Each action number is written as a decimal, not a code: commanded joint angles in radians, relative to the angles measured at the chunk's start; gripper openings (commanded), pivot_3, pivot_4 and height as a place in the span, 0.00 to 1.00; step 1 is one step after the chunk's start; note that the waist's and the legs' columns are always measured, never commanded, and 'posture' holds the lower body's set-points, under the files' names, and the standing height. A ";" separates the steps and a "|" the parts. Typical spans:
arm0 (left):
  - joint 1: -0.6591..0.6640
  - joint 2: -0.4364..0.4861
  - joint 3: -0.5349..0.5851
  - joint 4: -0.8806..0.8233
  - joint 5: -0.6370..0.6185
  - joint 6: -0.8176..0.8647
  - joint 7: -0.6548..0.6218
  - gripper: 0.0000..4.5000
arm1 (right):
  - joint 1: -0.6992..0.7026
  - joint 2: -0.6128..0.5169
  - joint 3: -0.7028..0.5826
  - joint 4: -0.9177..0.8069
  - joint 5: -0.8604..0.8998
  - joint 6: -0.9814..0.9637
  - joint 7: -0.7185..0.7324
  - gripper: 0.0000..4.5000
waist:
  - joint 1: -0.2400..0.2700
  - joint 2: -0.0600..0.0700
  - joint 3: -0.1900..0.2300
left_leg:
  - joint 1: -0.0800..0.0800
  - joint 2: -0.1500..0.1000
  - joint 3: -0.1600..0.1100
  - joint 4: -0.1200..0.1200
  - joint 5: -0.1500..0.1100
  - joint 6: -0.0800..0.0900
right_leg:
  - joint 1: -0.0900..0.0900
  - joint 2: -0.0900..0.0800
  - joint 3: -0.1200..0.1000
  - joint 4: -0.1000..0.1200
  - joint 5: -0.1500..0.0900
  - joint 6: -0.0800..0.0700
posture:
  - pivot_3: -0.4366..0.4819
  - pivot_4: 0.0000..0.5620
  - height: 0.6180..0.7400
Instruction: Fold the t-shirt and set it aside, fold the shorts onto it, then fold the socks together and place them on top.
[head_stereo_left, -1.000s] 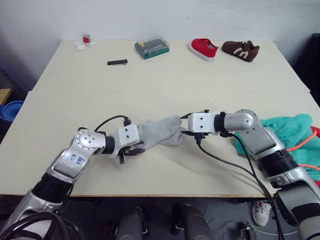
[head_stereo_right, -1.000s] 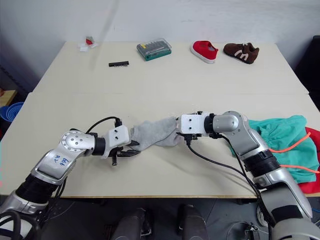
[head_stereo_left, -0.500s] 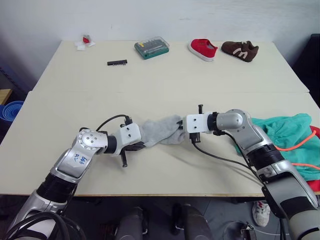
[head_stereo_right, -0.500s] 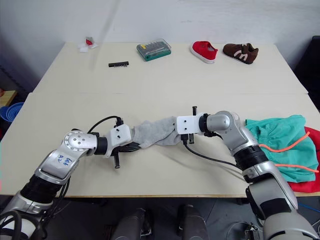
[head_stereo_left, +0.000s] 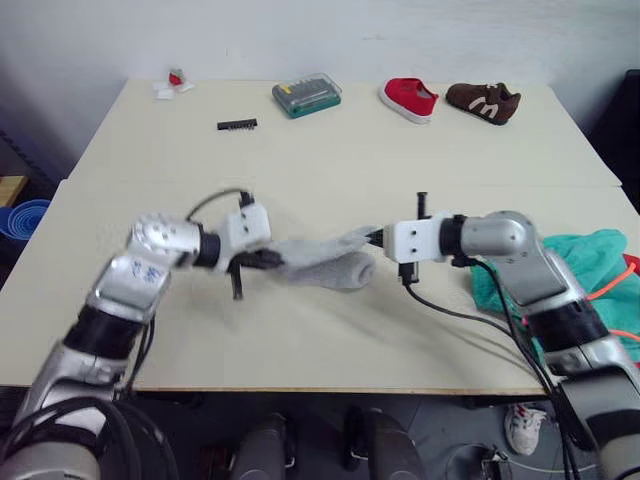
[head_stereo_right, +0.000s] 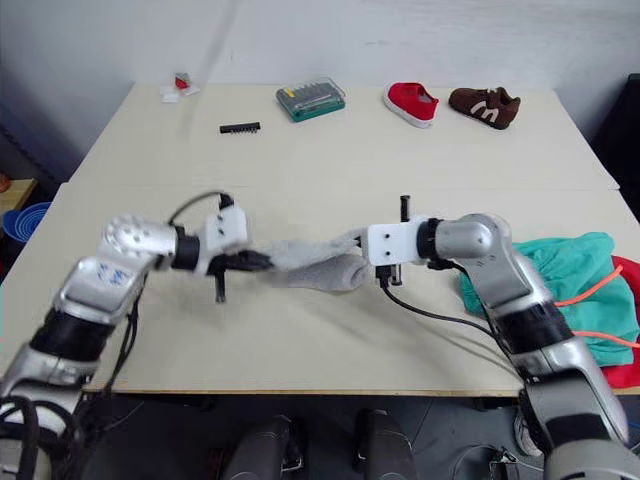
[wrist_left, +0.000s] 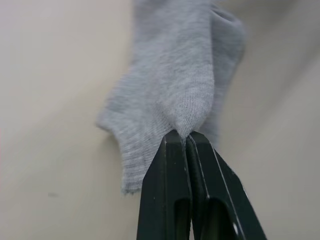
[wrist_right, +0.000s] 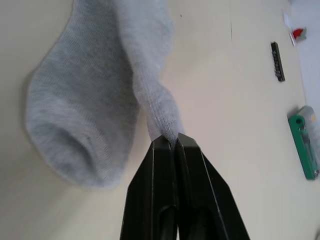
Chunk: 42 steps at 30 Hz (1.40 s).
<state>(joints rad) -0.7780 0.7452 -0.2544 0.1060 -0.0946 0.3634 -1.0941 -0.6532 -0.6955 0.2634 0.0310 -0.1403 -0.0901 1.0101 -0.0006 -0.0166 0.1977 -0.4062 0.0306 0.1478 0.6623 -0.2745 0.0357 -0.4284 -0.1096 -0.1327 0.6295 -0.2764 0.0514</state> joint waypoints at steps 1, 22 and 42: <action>-0.090 -0.050 -0.051 0.194 0.067 -0.171 -0.042 0.00 | 0.088 -0.011 -0.046 -0.176 0.012 0.116 -0.030 0.00 | -0.001 0.000 0.000 | 0.000 0.000 0.000 0.000 0.000 0.000 | 0.000 0.000 0.000 0.000 0.000 0.000 | 0.48 0.27 1.00; -0.161 -0.143 -0.013 0.411 0.115 -0.286 -0.155 0.56 | 0.253 0.065 -0.003 -0.304 -0.104 0.250 -0.195 0.59 | -0.004 0.000 0.000 | 0.000 0.001 0.001 0.001 0.000 0.001 | -0.001 0.002 0.001 0.001 0.000 0.000 | 0.48 0.27 1.00; -0.125 -0.146 -0.028 0.391 0.189 -0.357 -0.081 0.75 | 0.217 0.055 -0.022 -0.237 -0.065 0.207 -0.195 0.65 | -0.001 0.000 0.000 | 0.000 0.000 0.001 0.003 0.000 0.002 | -0.001 0.001 0.001 0.004 -0.001 0.001 | 0.48 0.27 1.00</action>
<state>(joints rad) -0.8639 0.5983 -0.2890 0.4805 0.0779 0.0359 -1.1990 -0.4226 -0.6512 0.2433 -0.2077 -0.1989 0.1356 0.8354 -0.0020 -0.0170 0.1979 -0.4063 0.0309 0.1491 0.6650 -0.2748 0.0373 -0.4294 -0.1084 -0.1318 0.6341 -0.2770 0.0525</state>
